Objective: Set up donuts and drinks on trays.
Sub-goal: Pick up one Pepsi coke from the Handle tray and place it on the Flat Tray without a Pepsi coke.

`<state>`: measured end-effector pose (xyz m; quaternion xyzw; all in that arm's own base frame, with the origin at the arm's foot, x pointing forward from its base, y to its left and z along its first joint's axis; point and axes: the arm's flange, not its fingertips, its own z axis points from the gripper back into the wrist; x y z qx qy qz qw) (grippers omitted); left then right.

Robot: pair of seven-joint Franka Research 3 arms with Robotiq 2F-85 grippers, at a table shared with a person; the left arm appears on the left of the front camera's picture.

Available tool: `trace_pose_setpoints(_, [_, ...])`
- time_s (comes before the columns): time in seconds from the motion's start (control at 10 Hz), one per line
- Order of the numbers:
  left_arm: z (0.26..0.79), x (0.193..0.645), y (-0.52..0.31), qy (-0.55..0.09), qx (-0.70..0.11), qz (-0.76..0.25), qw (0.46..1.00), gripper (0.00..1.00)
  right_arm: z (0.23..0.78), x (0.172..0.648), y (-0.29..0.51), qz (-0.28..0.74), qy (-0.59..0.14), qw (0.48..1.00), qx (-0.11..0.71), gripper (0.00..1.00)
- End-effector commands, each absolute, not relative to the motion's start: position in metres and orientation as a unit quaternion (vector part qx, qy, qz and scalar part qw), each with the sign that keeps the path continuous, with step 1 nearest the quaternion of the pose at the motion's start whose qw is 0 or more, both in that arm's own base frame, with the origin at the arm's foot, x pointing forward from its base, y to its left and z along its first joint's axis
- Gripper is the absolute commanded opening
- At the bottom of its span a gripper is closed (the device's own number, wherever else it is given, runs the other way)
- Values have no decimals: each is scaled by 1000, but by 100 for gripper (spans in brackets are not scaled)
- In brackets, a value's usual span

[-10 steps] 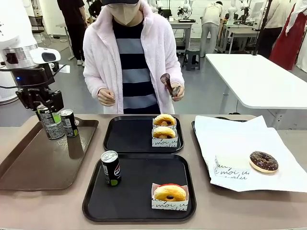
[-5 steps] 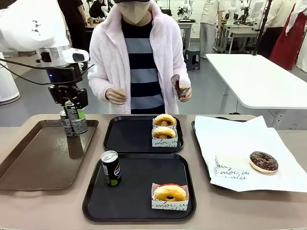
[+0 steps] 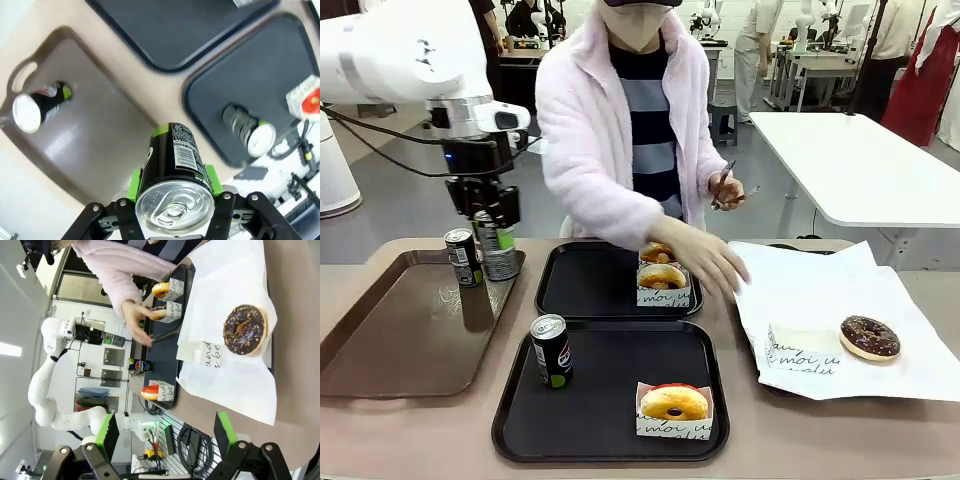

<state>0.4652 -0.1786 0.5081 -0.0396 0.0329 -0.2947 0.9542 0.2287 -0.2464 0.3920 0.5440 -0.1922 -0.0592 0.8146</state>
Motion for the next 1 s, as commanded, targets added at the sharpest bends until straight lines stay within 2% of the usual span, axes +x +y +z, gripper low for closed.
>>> trace_pose_setpoints(0.0, [523, 410, -114, 36, -60, -321, 944, 58, 391, 228, -248, -52, -194, 812, 548, 100])
trace_pose_setpoints(0.2, [530, 388, -87, 8, -59, -305, 951, 58, 391, 228, -248, -52, -194, 812, 548, 100])
trace_pose_setpoints(0.9, [532, 380, -78, -12, -69, -303, 951, 58, 391, 228, -248, -52, -194, 812, 548, 100])
